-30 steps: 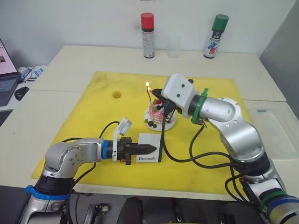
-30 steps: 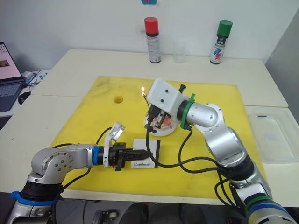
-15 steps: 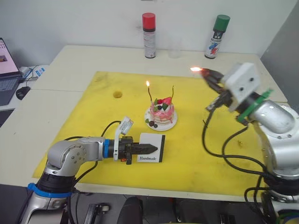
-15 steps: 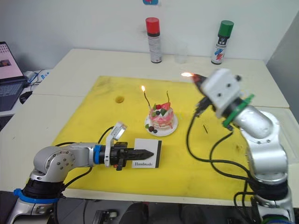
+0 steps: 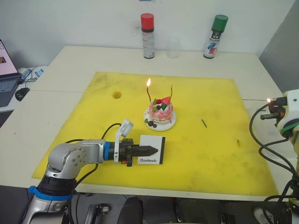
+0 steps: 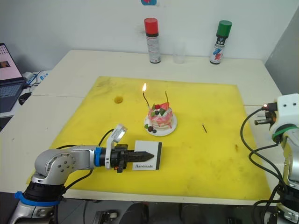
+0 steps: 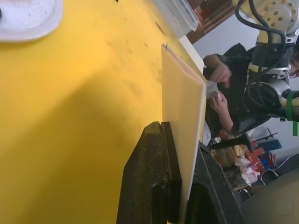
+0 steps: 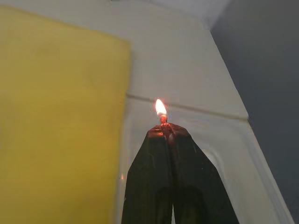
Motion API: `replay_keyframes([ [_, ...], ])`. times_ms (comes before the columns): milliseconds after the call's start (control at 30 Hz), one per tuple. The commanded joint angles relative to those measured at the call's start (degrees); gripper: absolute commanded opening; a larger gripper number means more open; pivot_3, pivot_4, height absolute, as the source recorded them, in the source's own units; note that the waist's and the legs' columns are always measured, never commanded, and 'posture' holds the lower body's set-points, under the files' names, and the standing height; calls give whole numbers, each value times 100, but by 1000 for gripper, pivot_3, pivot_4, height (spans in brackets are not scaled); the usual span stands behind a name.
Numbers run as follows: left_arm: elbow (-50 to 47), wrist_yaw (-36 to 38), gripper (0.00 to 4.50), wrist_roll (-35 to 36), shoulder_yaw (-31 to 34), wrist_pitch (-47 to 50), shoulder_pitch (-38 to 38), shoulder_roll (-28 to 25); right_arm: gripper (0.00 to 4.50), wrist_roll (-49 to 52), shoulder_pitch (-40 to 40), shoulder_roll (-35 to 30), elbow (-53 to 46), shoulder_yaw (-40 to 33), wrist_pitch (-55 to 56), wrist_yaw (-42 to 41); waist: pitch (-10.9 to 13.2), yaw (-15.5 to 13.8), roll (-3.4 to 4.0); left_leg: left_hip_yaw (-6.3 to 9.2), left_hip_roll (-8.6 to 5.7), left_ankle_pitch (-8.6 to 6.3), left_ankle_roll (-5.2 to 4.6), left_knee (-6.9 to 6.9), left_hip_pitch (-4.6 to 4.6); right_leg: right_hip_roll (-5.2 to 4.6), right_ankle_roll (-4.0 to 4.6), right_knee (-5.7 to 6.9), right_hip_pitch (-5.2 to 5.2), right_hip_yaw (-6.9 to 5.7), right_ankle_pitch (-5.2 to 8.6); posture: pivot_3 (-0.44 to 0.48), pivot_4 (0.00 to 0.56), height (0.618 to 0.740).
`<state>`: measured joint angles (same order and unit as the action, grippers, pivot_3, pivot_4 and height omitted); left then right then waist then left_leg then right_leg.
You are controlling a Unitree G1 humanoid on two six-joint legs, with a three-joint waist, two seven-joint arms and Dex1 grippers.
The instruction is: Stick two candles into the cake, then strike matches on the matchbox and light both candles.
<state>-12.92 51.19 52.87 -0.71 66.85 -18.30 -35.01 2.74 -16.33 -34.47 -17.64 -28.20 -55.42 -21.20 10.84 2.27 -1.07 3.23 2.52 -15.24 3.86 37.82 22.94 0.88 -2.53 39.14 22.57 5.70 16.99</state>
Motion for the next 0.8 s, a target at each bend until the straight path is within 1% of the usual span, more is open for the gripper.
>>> replay_keyframes([
  [33, -195, -33, 0, 105, 132, -61, 12, 22, 18, 75, -116, 27, 101, -314, -369, 309, 0, 5, 0, 0, 0, 0, 0, 0, 0, 0, 0, 0, 0, 1, 0, 0, 150, 724],
  [167, -204, -66, 0, 109, 141, -70, 31, 43, 18, 182, -276, 102, 275, -414, -639, 542, 0, 12, 1, -2, 0, 0, 0, -1, 0, 0, 0, 0, 0, 2, 0, 0, 150, 724],
  [267, -210, -84, 0, 106, 142, -71, 39, 64, 586, 197, -414, 186, 399, -569, -765, 783, 0, 16, 1, -4, 0, 0, 0, 0, 0, 0, -1, -1, 0, 3, 0, 0, 150, 724],
  [300, -211, -88, 0, 107, 147, -69, 40, 69, 840, 210, -461, 229, 390, -637, -811, 865, 0, 15, 1, -4, 0, 0, 0, 0, 0, 0, -1, -1, 0, 2, 0, 0, 150, 724],
  [467, -201, -94, 0, 106, 157, -66, 45, 72, 2663, 334, -571, 351, 129, -780, -941, 1062, 0, 15, 1, -4, 0, 0, 0, -2, 1, 0, -1, -2, 1, 3, 0, 0, 150, 724],
  [567, -174, -74, 0, 94, 153, -80, 36, 59, 3746, 434, -613, 407, -238, -714, -679, 1105, 0, 16, 2, -4, 0, 0, 0, -2, 1, 0, -1, -2, 1, 3, 0, 0, 150, 724],
  [633, -169, -59, 0, 91, 157, -86, 39, 46, 4464, 630, -659, 489, -584, -619, -404, 958, 1, 19, 4, -4, 0, 0, 0, -2, 1, 0, -1, -1, 1, 3, 0, 0, 150, 724],
  [700, -166, -51, 0, 89, 163, -88, 43, 33, 4490, 925, -663, 588, -952, -487, -175, 713, 1, 48, 4, -3, 1, 0, 0, -2, 0, 1, -2, -1, 1, 2, 0, 0, 150, 724],
  [800, -167, -46, 0, 96, 187, -80, 50, 6, 4490, 1245, -392, 597, -1517, 3, 183, 261, 1, 73, 4, -2, 2, 0, 0, -3, 0, 2, -2, -1, 1, 1, 1, 0, 150, 724],
])
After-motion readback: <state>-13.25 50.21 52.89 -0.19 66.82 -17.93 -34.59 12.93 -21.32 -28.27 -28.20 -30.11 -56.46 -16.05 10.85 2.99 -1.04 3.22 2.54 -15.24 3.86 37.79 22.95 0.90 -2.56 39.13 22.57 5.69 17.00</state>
